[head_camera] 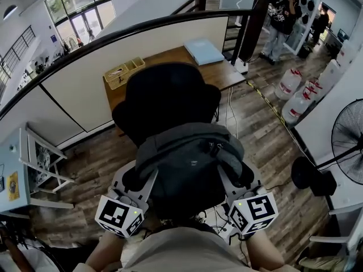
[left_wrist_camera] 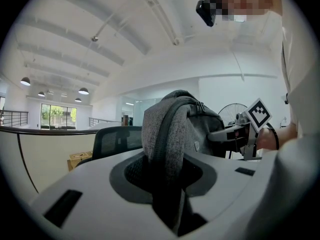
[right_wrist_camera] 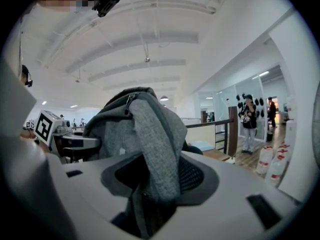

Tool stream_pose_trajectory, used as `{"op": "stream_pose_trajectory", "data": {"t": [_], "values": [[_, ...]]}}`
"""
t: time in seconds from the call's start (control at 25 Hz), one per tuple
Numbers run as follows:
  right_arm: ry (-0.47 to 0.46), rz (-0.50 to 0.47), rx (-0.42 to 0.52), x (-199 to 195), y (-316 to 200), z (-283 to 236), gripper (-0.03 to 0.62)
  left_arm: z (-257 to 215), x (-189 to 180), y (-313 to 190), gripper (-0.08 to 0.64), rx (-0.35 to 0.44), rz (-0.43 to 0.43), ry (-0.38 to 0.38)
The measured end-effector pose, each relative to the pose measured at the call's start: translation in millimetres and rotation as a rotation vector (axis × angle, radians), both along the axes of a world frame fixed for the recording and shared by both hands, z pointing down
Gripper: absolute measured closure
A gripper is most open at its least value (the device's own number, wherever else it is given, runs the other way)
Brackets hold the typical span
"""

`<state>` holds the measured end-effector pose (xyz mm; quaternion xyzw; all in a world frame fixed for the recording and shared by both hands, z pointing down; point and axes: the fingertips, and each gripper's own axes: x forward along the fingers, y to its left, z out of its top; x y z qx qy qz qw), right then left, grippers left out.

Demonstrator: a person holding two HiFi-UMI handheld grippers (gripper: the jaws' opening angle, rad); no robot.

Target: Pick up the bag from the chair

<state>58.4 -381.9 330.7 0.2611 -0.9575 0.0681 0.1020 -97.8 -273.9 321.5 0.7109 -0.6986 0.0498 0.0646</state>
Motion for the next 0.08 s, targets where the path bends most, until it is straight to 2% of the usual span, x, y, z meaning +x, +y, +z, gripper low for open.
{"op": "stream_pose_trajectory", "data": {"t": [0.08], "values": [[0.001,-0.002,0.003,-0.3,-2.0,-0.7,0.399,-0.2,0.2,-2.1,0.446,0.000,0.003,0.000]]}}
